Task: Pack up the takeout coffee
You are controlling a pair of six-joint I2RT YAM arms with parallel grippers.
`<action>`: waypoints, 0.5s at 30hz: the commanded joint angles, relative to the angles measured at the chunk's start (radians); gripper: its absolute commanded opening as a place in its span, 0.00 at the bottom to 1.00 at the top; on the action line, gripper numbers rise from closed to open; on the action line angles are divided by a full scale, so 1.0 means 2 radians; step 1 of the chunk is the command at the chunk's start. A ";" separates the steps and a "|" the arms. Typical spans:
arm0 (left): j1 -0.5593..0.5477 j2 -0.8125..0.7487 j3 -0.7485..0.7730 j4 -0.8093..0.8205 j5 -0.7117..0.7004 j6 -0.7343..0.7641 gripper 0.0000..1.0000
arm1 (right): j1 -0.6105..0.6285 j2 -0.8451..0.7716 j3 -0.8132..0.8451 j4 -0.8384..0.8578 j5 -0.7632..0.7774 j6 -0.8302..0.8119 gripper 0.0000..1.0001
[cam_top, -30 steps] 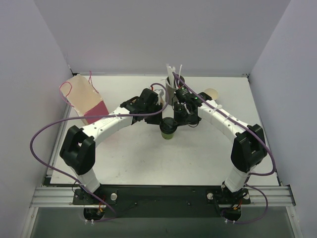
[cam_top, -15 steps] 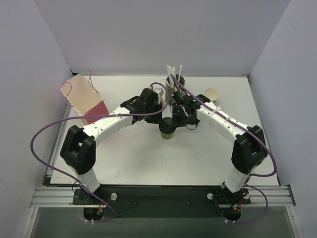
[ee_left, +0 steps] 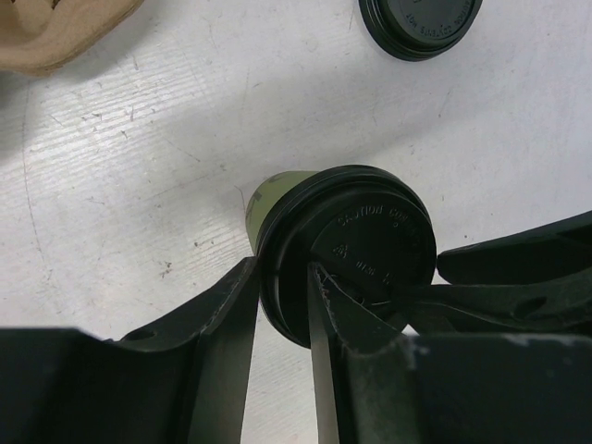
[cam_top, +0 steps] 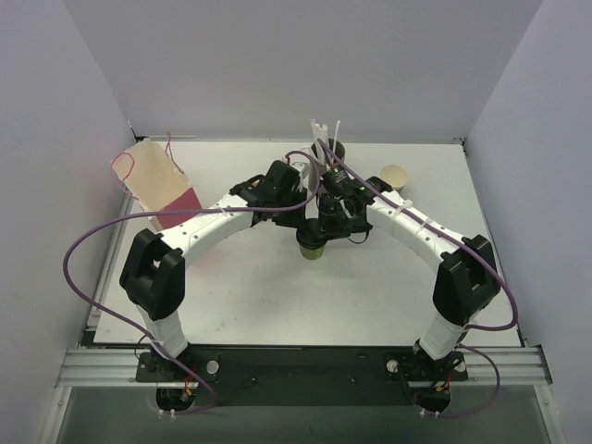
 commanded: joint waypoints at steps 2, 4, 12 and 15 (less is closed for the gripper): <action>0.002 -0.001 0.034 -0.016 -0.009 0.012 0.40 | -0.009 -0.030 0.032 -0.022 0.009 0.002 0.30; 0.005 -0.003 0.039 -0.018 -0.010 0.013 0.43 | -0.013 -0.031 0.040 -0.022 0.008 -0.001 0.30; 0.016 -0.025 0.037 -0.020 -0.001 0.008 0.46 | -0.030 -0.016 0.055 -0.005 -0.009 -0.053 0.30; 0.015 -0.042 0.017 -0.010 0.015 -0.007 0.42 | -0.036 -0.010 0.051 0.014 -0.030 -0.084 0.29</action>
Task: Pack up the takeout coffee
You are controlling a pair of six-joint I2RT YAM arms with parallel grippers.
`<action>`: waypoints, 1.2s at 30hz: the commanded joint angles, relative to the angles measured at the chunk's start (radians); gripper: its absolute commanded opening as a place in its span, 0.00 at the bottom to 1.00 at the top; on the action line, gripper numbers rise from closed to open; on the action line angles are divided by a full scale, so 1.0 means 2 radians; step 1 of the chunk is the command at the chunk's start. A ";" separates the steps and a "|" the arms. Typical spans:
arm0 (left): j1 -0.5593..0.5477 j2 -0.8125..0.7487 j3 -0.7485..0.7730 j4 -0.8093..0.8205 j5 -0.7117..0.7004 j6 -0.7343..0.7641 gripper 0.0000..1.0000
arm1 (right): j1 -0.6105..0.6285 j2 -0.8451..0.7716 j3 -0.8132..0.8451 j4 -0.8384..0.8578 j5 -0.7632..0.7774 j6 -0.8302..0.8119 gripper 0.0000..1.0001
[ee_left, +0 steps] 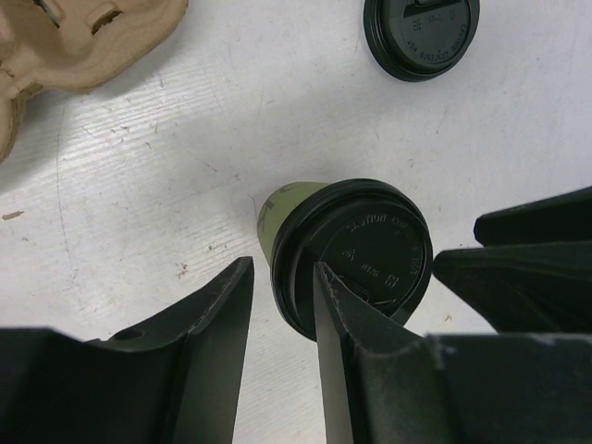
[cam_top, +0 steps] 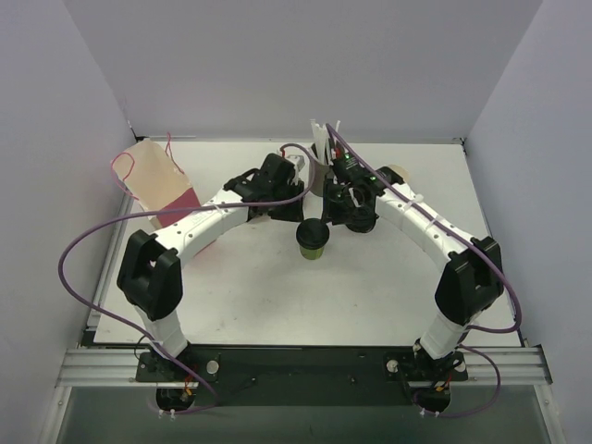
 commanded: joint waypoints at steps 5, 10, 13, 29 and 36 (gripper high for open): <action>0.000 -0.070 -0.061 0.033 0.040 -0.043 0.39 | -0.009 0.001 0.011 0.035 -0.039 -0.071 0.27; -0.002 -0.081 -0.081 0.045 0.056 -0.056 0.39 | -0.009 0.018 0.013 0.037 -0.049 -0.079 0.24; -0.002 -0.082 -0.084 0.051 0.063 -0.061 0.39 | -0.009 0.026 0.013 0.041 -0.055 -0.082 0.24; -0.004 -0.055 -0.084 0.056 0.074 -0.063 0.36 | -0.009 0.047 0.008 0.038 -0.049 -0.074 0.18; -0.005 -0.042 -0.088 0.053 0.067 -0.063 0.32 | -0.008 0.048 -0.004 0.036 -0.046 -0.065 0.16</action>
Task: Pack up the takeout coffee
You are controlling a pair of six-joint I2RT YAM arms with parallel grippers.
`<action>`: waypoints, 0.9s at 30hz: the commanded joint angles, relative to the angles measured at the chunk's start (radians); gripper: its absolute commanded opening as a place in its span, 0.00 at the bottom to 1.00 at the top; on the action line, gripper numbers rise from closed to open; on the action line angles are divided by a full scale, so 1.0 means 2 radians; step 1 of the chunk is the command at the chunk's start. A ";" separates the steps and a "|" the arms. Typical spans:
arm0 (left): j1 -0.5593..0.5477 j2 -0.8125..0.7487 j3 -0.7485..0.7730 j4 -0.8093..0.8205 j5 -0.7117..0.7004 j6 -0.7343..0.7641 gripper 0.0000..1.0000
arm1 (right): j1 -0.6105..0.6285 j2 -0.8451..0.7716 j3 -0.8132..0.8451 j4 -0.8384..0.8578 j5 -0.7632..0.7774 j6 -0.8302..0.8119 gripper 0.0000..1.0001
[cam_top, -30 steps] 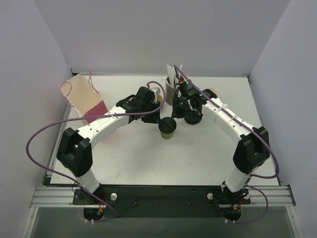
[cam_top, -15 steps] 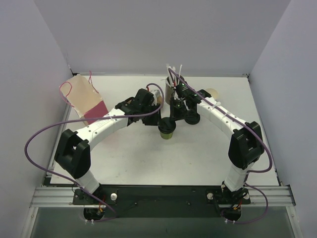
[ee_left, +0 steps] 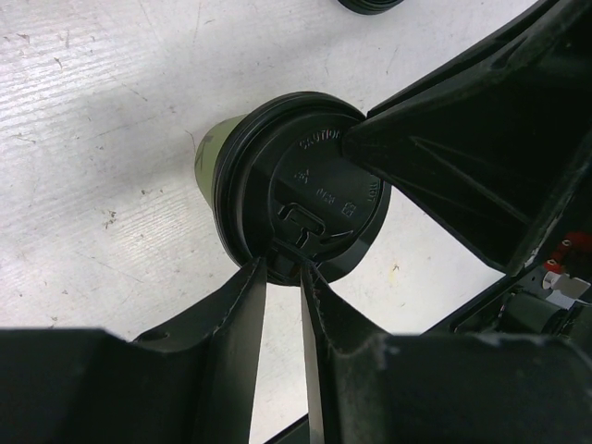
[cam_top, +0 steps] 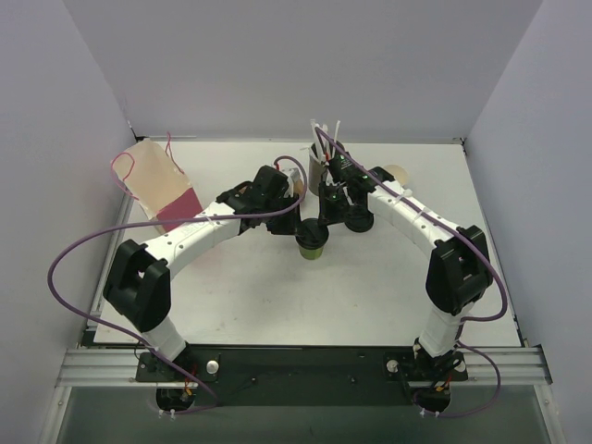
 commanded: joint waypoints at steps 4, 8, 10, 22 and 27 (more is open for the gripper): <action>-0.003 0.019 0.000 0.020 -0.004 0.003 0.32 | 0.003 0.006 -0.011 -0.005 0.000 0.010 0.15; -0.003 0.026 -0.001 0.017 -0.007 0.004 0.31 | 0.003 0.004 -0.019 -0.006 0.003 0.018 0.14; -0.005 0.030 -0.001 0.015 -0.011 0.007 0.31 | 0.004 0.003 -0.023 -0.006 0.003 0.020 0.14; -0.016 0.048 0.003 -0.013 -0.049 0.025 0.29 | 0.013 -0.005 -0.058 -0.006 0.014 0.045 0.12; -0.019 0.055 -0.005 -0.014 -0.057 0.026 0.29 | 0.021 -0.010 -0.077 -0.006 0.023 0.062 0.11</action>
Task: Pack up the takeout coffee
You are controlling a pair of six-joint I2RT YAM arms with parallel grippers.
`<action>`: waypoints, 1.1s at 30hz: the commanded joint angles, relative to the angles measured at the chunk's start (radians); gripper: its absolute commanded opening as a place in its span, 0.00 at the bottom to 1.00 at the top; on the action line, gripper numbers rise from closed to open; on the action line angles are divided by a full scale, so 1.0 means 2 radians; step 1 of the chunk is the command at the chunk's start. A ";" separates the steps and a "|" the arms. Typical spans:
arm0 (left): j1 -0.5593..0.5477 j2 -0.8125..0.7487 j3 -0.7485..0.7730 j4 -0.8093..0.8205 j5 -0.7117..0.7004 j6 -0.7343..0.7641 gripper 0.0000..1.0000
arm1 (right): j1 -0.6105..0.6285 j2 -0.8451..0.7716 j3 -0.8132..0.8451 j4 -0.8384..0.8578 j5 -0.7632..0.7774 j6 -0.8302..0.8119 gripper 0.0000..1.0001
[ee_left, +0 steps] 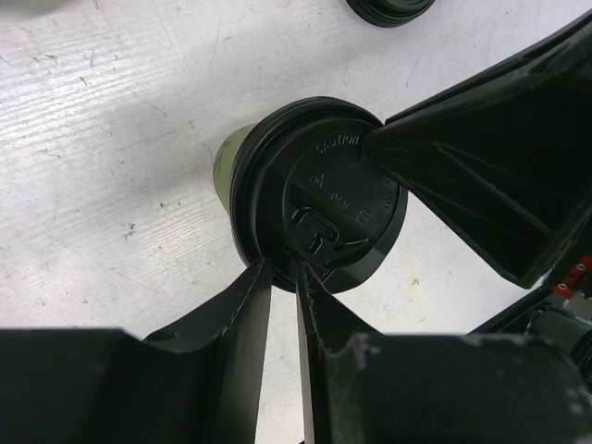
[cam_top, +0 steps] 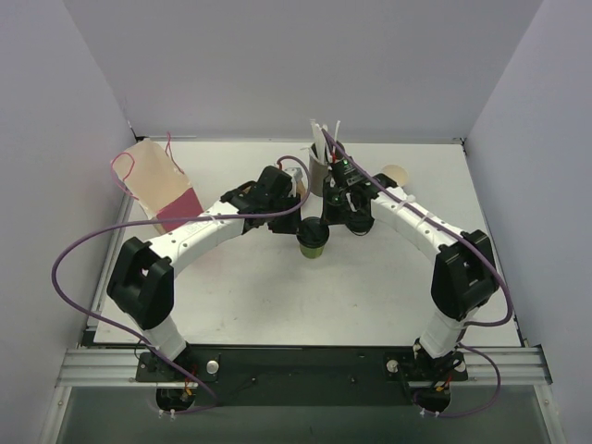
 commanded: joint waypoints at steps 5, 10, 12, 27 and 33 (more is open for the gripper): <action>-0.011 0.049 -0.011 -0.017 -0.038 0.016 0.28 | 0.037 0.002 -0.057 -0.045 0.011 0.058 0.10; -0.011 0.060 0.000 -0.023 -0.047 0.021 0.28 | 0.045 -0.006 -0.080 -0.037 0.020 0.096 0.09; -0.011 0.062 0.001 -0.023 -0.047 0.024 0.28 | 0.047 -0.011 -0.095 -0.032 0.023 0.113 0.08; -0.010 0.061 0.028 -0.031 -0.053 0.034 0.28 | 0.047 -0.044 -0.107 -0.018 0.039 0.144 0.08; -0.009 0.054 -0.010 -0.005 -0.036 0.014 0.28 | 0.045 -0.047 -0.162 0.016 0.036 0.172 0.08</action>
